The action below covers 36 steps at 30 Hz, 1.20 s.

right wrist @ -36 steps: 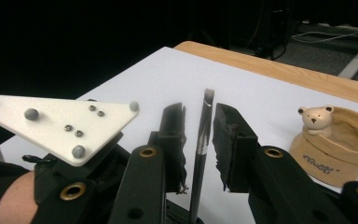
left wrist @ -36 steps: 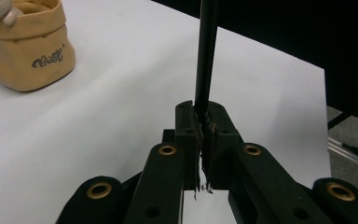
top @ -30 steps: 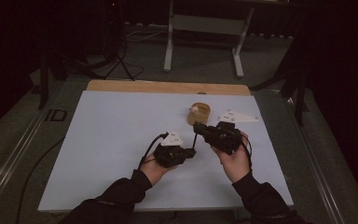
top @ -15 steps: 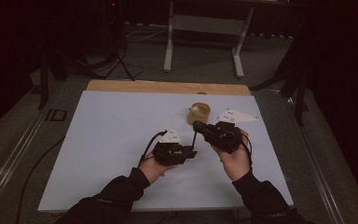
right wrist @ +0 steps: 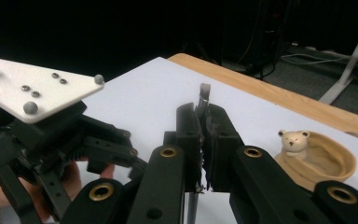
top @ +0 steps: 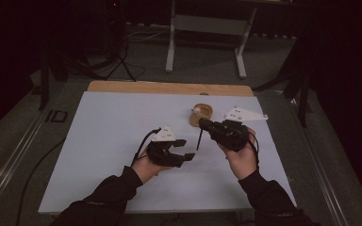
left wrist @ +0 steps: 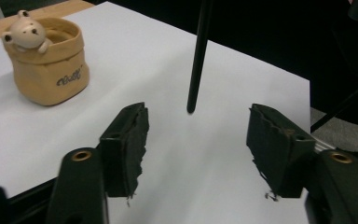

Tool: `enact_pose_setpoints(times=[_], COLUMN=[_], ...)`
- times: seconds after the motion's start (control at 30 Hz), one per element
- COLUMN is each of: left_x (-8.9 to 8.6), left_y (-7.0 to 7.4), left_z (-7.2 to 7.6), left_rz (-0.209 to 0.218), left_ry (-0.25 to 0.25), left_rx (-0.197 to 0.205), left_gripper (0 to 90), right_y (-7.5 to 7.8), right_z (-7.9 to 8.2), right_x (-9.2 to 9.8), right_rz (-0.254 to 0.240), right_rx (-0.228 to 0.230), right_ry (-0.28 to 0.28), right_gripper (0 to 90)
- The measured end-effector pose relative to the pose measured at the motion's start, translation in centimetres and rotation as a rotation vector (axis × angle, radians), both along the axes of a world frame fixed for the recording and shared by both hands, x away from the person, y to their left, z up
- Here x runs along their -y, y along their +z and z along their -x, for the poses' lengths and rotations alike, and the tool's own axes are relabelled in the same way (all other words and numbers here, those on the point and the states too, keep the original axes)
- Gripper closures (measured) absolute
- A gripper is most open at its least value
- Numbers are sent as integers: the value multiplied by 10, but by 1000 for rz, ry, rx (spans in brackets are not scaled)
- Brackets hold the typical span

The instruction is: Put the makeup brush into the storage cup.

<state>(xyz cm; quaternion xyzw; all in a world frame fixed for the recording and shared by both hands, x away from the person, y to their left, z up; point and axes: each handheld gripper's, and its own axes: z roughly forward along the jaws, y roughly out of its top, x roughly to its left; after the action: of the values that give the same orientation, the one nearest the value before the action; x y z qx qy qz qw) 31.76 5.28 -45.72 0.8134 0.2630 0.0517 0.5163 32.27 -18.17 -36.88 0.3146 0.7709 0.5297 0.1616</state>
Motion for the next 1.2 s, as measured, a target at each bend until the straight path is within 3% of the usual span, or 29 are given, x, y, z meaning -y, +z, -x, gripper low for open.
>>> enact_pose_setpoints(times=[0.17, 0.23, 0.37, 0.43, 0.6, 0.73, 0.83, 1.03, 1.2], left_x=[-6, -8, -11, -15, -23, -30, -37, -43, -46], left_y=[-2, -4, -6, -9, -16, -20, -23, -27, -30], left_z=[0, 0, 1, 1, 4, 4, 2, 5, 5], left_rz=[6, 9, 8, -2, -2, 25, 42, 38, 55], left_ry=[2, -33, -32, -61, -48, -10, 5, 13, 16], left_rx=[-1, -17, -21, -13, 1, 33, 14, 38, 30], left_gripper=[233, 130, 78, 22, 14, 1, 1, 1, 2], right_y=[5, 7, 13, 16, 25, 32, 38, 47, 51], right_z=[-3, -5, -8, -9, -11, -16, -20, -29, -38], right_x=[1, 1, 1, 1, 1, 1, 2, 6, 6], right_rz=[3, 7, 7, 3, 1, -7, -16, -18, -6], right_rx=[11, 20, 32, 37, 58, 73, 81, 101, 115], right_ry=[1, 4, 6, 7, 8, 7, 10, -5, -18], right_gripper=[859, 859, 859, 859, 859, 858, 859, 858, 859])
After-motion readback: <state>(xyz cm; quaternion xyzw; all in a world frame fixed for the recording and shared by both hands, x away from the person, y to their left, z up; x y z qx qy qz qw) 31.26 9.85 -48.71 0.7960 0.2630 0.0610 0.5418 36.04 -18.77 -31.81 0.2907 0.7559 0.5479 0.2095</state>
